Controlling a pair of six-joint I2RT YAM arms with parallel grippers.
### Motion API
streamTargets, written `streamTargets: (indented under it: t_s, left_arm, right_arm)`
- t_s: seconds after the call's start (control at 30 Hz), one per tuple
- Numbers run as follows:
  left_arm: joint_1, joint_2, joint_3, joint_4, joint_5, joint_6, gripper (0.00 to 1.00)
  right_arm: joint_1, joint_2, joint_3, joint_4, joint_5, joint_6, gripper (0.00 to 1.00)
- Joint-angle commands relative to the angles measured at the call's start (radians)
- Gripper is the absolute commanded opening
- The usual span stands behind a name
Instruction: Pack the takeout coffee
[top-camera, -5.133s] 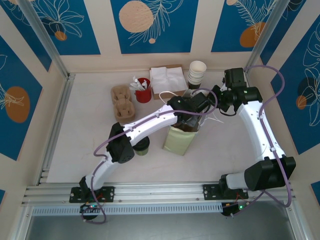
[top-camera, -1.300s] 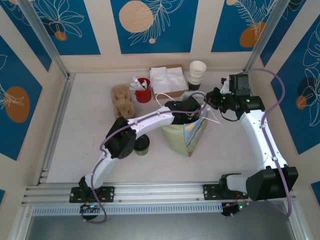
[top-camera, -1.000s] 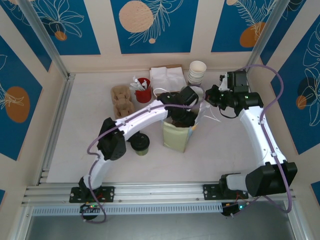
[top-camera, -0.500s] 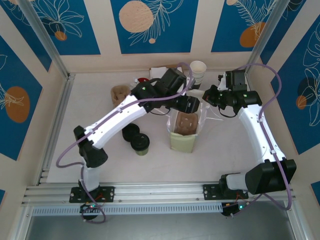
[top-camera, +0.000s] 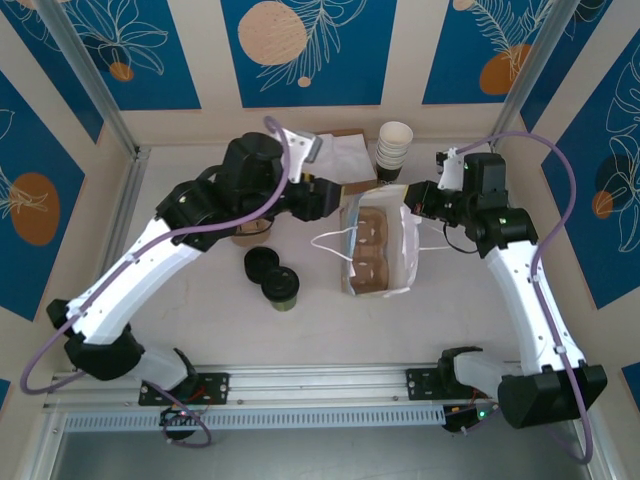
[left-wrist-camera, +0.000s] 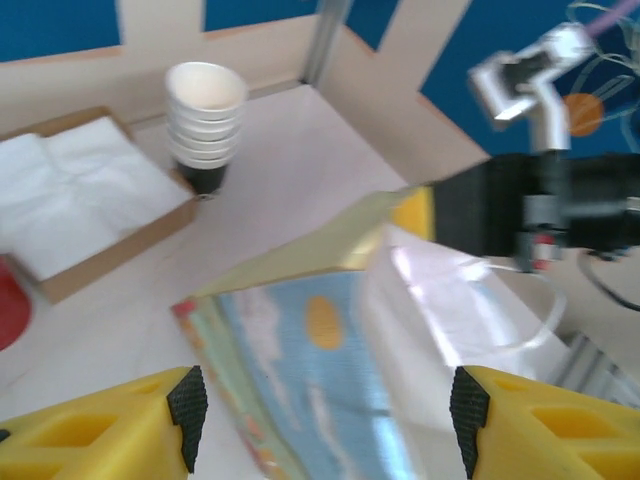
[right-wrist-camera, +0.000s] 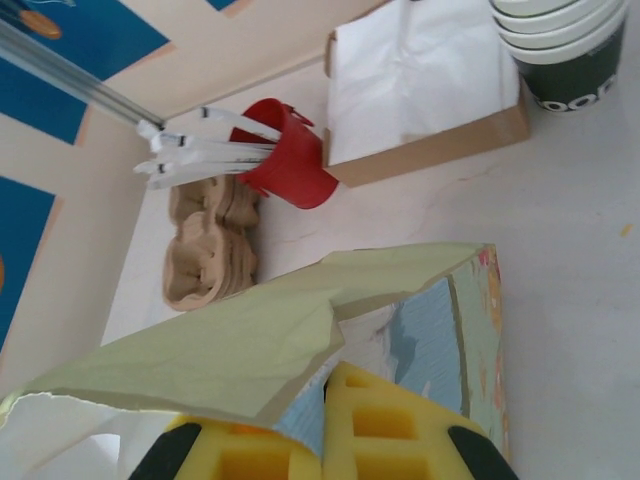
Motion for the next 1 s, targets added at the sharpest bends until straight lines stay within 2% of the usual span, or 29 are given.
streamTargets:
  t_s: [0.0,0.23,0.53,0.67,0.8,0.97]
  left_arm:
    - [0.046,-0.062,-0.114,0.044,-0.074,0.027,0.67]
    - [0.088,-0.154,-0.270,0.064,-0.125,0.056,0.69]
    - [0.101,-0.190,-0.448,0.076,-0.158,0.062,0.73]
    - [0.102,-0.210,-0.534,0.069,-0.145,0.026,0.82]
    - [0.102,-0.229,-0.609,0.029,-0.119,0.005,0.98]
    - [0.101,-0.275,-0.723,0.037,-0.090,-0.027,1.00]
  right_arm:
    - [0.030,-0.050,-0.033,0.041,-0.040,-0.049,0.00]
    - [0.068,-0.078,-0.072,0.049,-0.019,-0.050,0.00]
    - [0.075,0.054,0.019,-0.023,0.044,0.060,0.00]
    - [0.073,0.125,0.068,-0.046,0.060,0.098,0.00]
    - [0.066,0.208,0.138,-0.091,0.037,0.114,0.00]
    - [0.053,0.283,0.206,-0.138,0.020,0.123,0.00]
